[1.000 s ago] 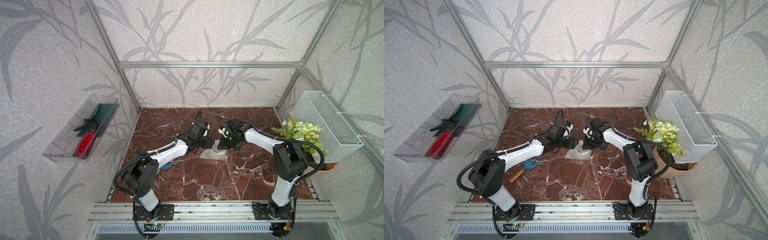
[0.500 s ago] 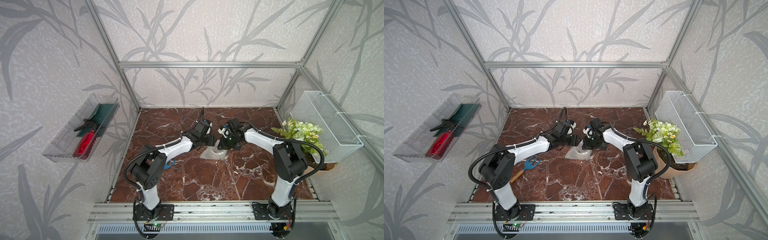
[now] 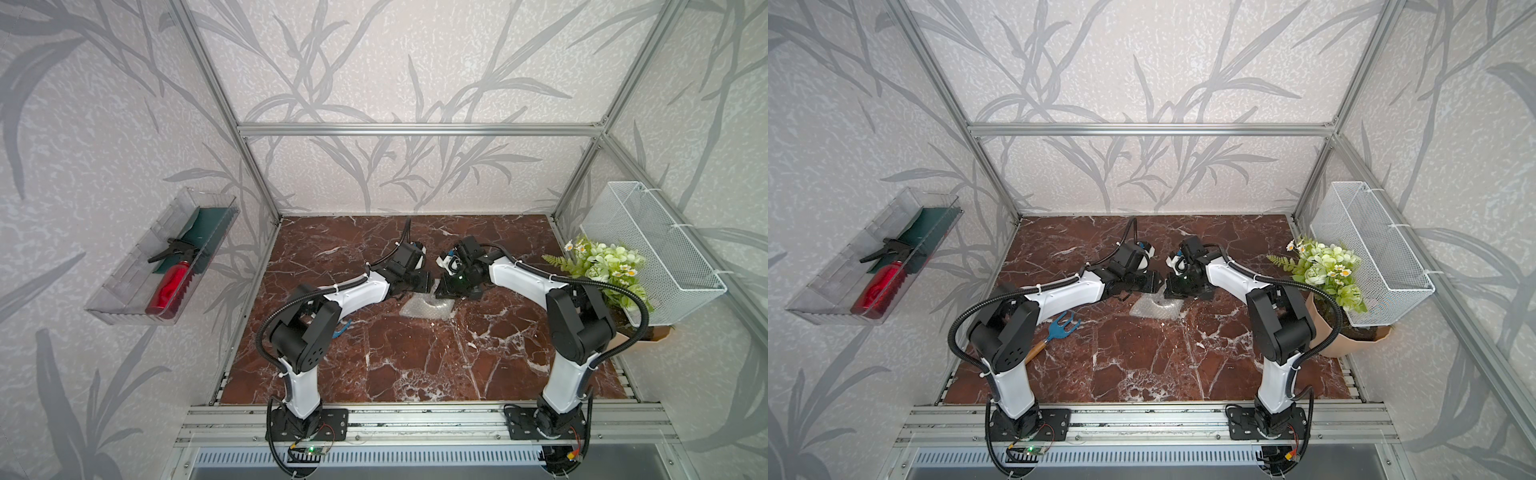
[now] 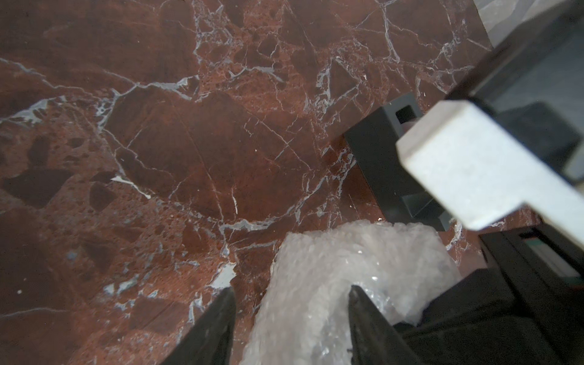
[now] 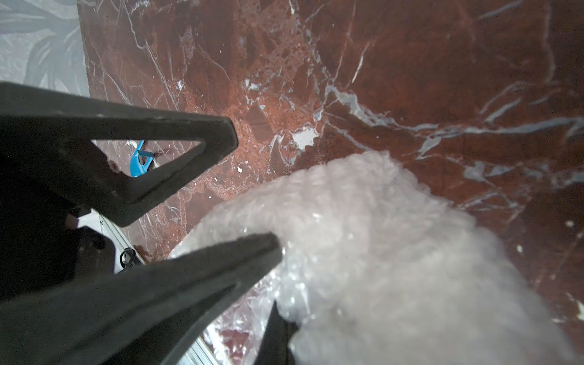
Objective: Wrap mugs in bubble wrap
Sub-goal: Stick the tape on the bubble wrap.
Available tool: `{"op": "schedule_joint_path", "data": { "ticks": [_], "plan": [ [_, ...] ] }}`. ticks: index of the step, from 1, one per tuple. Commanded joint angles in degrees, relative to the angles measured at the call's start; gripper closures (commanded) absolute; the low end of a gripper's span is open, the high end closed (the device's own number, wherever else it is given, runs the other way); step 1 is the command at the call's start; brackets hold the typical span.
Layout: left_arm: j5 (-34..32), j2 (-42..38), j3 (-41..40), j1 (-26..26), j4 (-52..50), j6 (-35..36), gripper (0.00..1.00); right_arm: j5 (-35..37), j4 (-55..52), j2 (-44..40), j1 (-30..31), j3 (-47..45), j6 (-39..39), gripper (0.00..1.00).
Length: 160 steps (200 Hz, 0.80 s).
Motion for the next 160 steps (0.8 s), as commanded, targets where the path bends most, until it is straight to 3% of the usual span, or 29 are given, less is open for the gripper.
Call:
{"op": "schedule_joint_path", "data": {
  "ticks": [1,40,100,160],
  "plan": [
    [-2.46,1.40,0.67,0.20,-2.94,-0.23,0.44,2.39,-4.39,-2.05,0.10,-2.16,0.83,1.00],
    [-2.78,0.94,0.34,0.28,-3.73,-0.10,0.46,2.41,-6.27,-5.50,0.49,-2.91,1.55,0.90],
    [-2.99,0.38,-0.02,0.26,-3.46,0.12,0.47,3.09,-7.94,-8.11,0.78,-4.65,2.25,0.67],
    [-2.61,0.35,-0.03,0.26,-3.28,0.42,0.47,4.51,-10.25,-13.02,0.85,-4.80,2.61,0.57]
  ]
}}
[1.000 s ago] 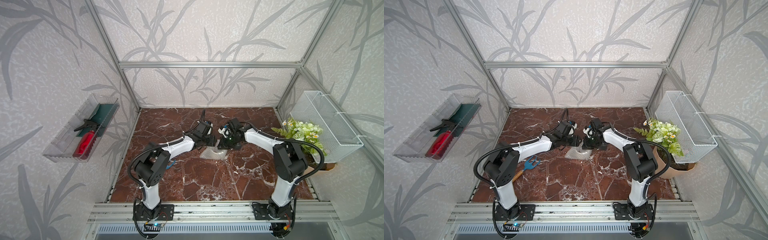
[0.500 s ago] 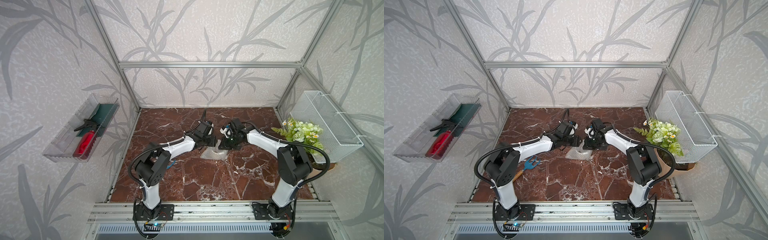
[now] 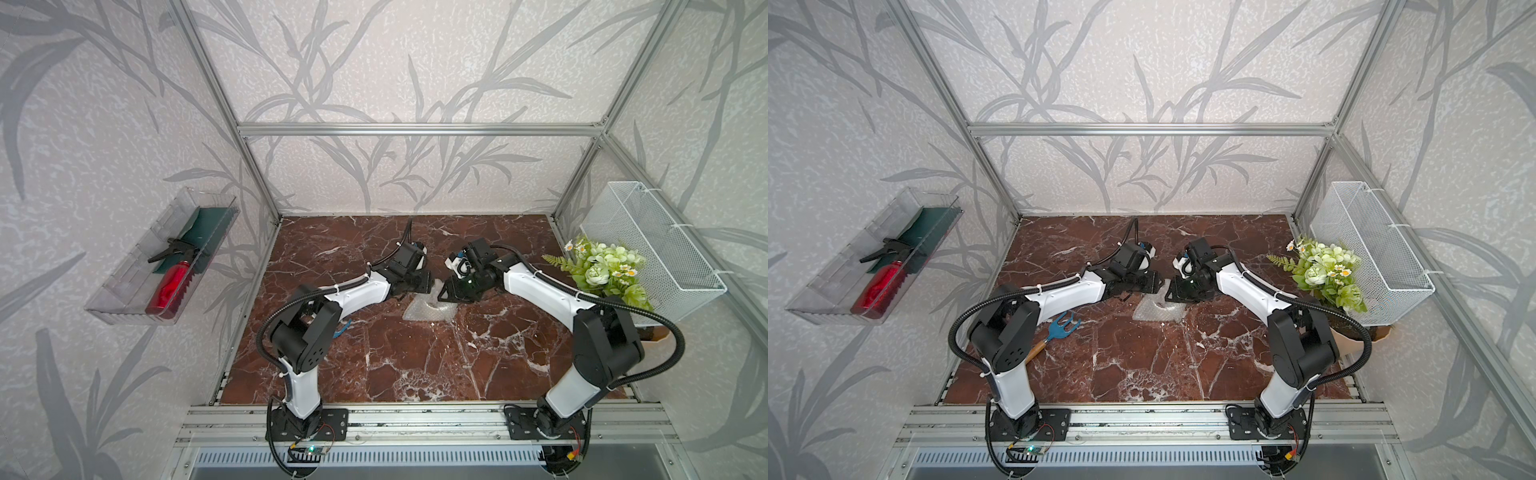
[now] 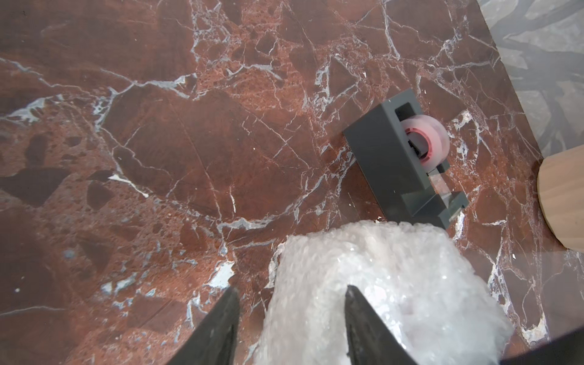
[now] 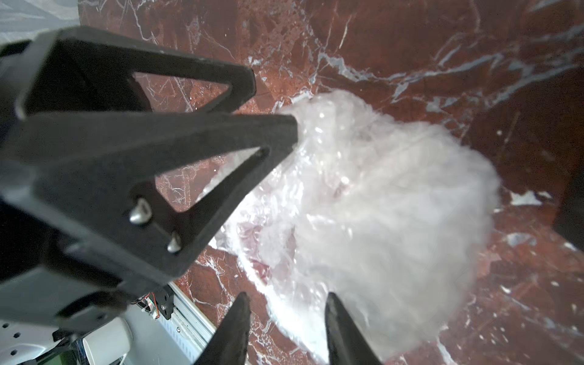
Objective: Wrap mugs in bubble wrap
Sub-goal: Stick the tape on the bubble wrap.
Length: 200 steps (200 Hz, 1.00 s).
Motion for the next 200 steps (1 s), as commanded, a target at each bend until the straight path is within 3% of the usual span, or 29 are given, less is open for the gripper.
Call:
{"op": "schedule_joint_path", "data": {
  "ticks": [1,41,87,156,200],
  "plan": [
    [-1.95,0.35,-0.15,0.30,-2.76,0.35,0.47,0.98,-4.65,-1.89,0.13,-0.35,0.75,0.57],
    [-2.06,-0.20,-0.55,0.26,-2.62,0.43,0.47,-1.13,-3.26,-2.05,0.21,2.74,1.54,0.56],
    [-2.06,-0.22,-0.32,-0.07,-2.34,0.49,0.48,-2.26,-0.01,-1.11,0.79,6.13,3.01,0.62],
    [-2.02,-0.13,-0.33,-0.28,-2.20,0.37,0.48,-4.38,6.22,5.39,1.65,7.08,4.61,0.79],
    [-1.91,-0.16,-0.12,-0.28,-2.20,0.46,0.48,-0.79,6.03,8.42,1.66,4.98,3.83,0.92]
  ]
}}
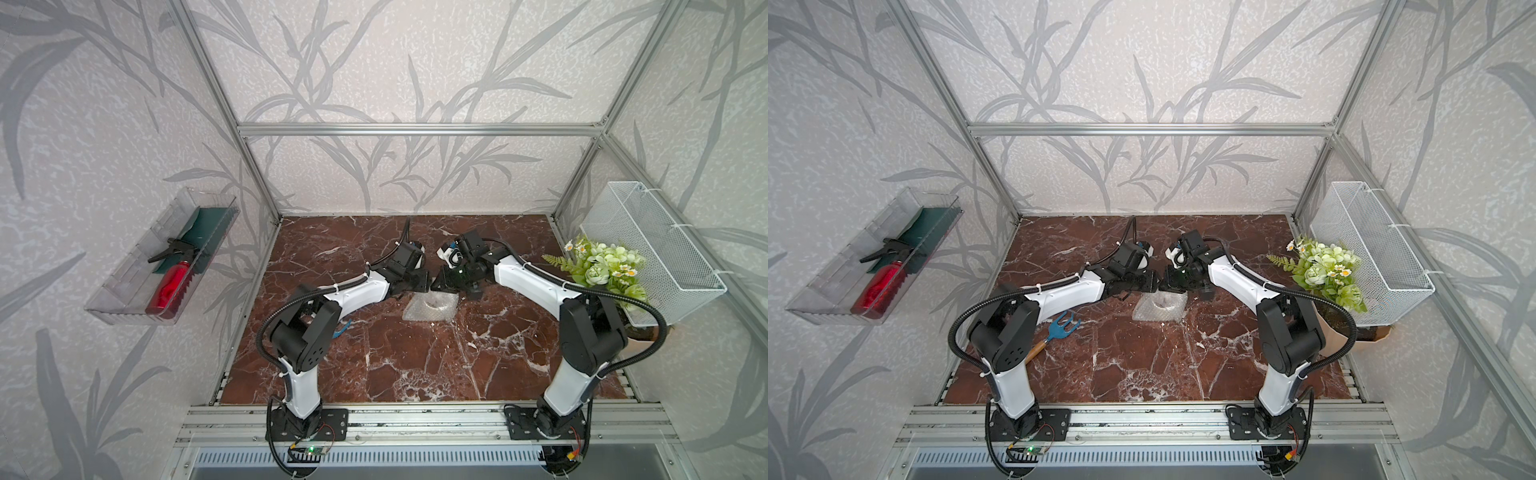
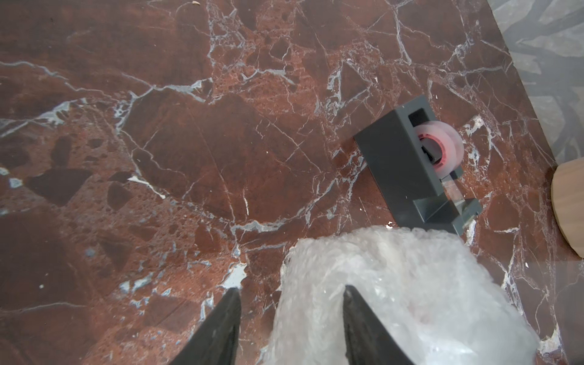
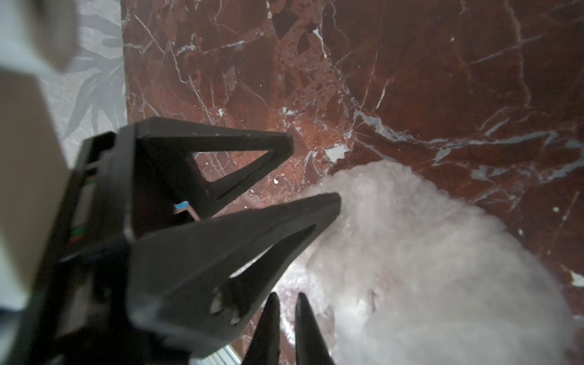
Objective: Wrap mugs in bubble wrap
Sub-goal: Stick the tape on the bubble wrap.
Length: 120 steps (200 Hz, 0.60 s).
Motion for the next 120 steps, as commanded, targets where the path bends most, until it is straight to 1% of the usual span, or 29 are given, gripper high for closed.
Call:
{"op": "schedule_joint_path", "data": {
  "ticks": [1,56,77,95,114,120],
  "plan": [
    [-0.96,-0.12,-0.09,-0.20,-2.12,0.37,0.48,1.93,0.20,0.64,0.40,-1.52,-0.44,0.92],
    [-1.35,-0.25,-0.23,-0.77,-2.07,0.75,0.49,6.68,-0.34,-0.50,0.25,-6.55,-0.39,0.97],
    [-1.80,0.00,0.16,-1.41,-2.24,1.05,0.49,5.31,-0.05,-0.55,0.20,-6.52,-0.29,0.97],
    [-2.54,0.39,0.72,-2.03,-2.82,1.36,0.49,3.67,-0.70,-2.68,0.22,-5.60,-0.03,0.96],
    [-3.27,0.64,0.98,-2.35,-3.29,1.53,0.49,2.35,-4.90,-4.65,0.23,-2.97,-0.74,0.94],
    [-3.39,0.70,0.91,-2.42,-3.29,1.60,0.49,2.29,-6.27,-6.94,0.22,-2.23,-0.94,0.93]
  ]
}}
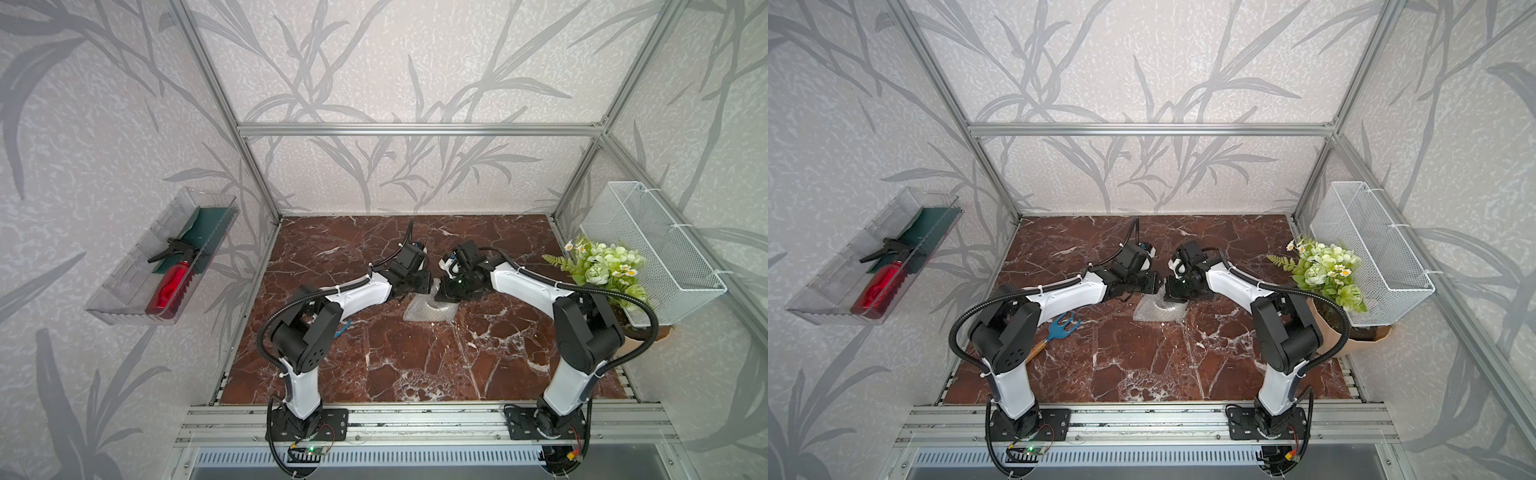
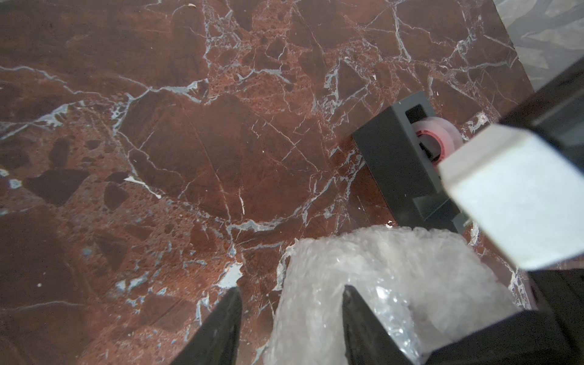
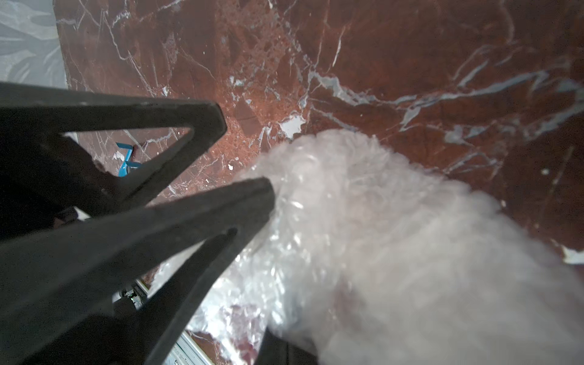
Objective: Wrap mugs in bubble wrap
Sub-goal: Stick the tape on the bubble wrap.
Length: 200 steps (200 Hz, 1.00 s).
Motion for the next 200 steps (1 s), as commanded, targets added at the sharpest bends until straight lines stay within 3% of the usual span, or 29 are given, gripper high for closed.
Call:
{"op": "schedule_joint_path", "data": {
  "ticks": [1,38,99,160,200],
  "plan": [
    [-1.69,0.66,0.91,-0.81,-3.28,1.22,0.49,-1.10,-6.74,-5.81,-0.07,3.17,-0.89,0.93],
    [-2.77,0.76,1.17,-1.22,-3.75,1.80,0.50,-0.41,-12.68,-7.32,-0.04,6.93,-2.72,0.90],
    [-4.09,0.70,1.33,-1.91,-4.16,2.57,0.50,-0.05,-6.48,-1.33,-0.13,9.15,-1.88,0.88],
    [-4.73,1.16,1.57,-2.44,-4.36,3.06,0.50,7.21,-5.95,2.50,-0.67,5.85,-2.85,0.90],
    [-5.23,1.62,1.75,-2.78,-4.75,3.36,0.50,8.24,-5.52,4.32,-1.11,4.80,-2.76,0.92]
  ]
}}
